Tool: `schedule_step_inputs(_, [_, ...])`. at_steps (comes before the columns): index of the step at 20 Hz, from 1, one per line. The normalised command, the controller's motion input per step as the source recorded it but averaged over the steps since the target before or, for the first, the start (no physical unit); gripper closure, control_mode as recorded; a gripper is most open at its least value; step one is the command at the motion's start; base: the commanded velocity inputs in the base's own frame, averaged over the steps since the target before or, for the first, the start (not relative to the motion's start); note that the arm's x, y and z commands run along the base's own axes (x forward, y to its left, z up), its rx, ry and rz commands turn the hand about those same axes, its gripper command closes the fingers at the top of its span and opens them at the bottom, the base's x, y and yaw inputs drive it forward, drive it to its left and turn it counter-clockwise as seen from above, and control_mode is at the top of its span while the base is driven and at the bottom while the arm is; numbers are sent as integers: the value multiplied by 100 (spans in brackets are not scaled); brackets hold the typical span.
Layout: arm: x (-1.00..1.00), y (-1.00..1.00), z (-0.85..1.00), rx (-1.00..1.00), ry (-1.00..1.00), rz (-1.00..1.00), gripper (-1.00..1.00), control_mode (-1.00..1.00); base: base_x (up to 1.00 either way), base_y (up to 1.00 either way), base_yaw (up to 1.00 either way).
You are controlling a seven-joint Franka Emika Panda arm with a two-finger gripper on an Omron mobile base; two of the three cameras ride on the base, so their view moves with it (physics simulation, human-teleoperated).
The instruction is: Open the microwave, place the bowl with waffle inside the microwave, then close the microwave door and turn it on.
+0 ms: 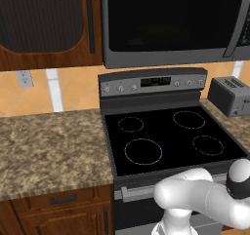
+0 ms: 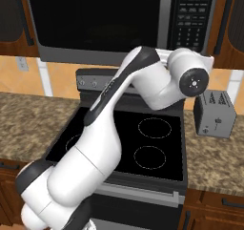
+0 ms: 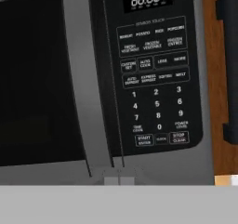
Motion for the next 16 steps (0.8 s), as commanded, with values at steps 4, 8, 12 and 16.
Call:
schedule_step_inputs(4, [36, -13, 0, 0, 0, 0, 100, -100, 0, 0, 0])
schedule_step_inputs(8, [42, -8, 0, 0, 0, 0, 100, -100, 0, 0, 0])
schedule_step_inputs(12, [34, -8, -4, 0, 0, 0, 100, -100, 0, 0, 0])
schedule_step_inputs(16, [29, 0, -18, 0, 0, 0, 100, -100, 0, 0, 0])
